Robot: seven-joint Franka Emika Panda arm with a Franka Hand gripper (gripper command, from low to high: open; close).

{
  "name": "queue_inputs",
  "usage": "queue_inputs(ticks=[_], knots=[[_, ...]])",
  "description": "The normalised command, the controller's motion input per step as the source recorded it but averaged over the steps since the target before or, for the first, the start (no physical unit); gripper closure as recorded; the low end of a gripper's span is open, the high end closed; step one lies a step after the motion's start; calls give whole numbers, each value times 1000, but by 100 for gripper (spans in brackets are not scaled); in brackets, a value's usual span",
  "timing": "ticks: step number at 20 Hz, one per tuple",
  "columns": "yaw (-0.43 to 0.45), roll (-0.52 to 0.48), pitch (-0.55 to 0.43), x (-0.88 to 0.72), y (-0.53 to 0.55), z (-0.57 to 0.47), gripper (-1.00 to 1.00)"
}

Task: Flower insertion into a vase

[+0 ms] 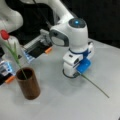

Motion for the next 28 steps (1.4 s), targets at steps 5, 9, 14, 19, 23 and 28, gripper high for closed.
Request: queue_inputs(ticks=[5,9,14,19,23,28], knots=[[50,-261,35,287,80,-39,-100],[42,-286,64,316,80,18,-100],[17,-247,60,375,113,-52,-100],[30,-228,41,381,115,-96,-100],[56,-256,8,302,89,-94,-100],[48,-300,10,202,78,-84,-100]])
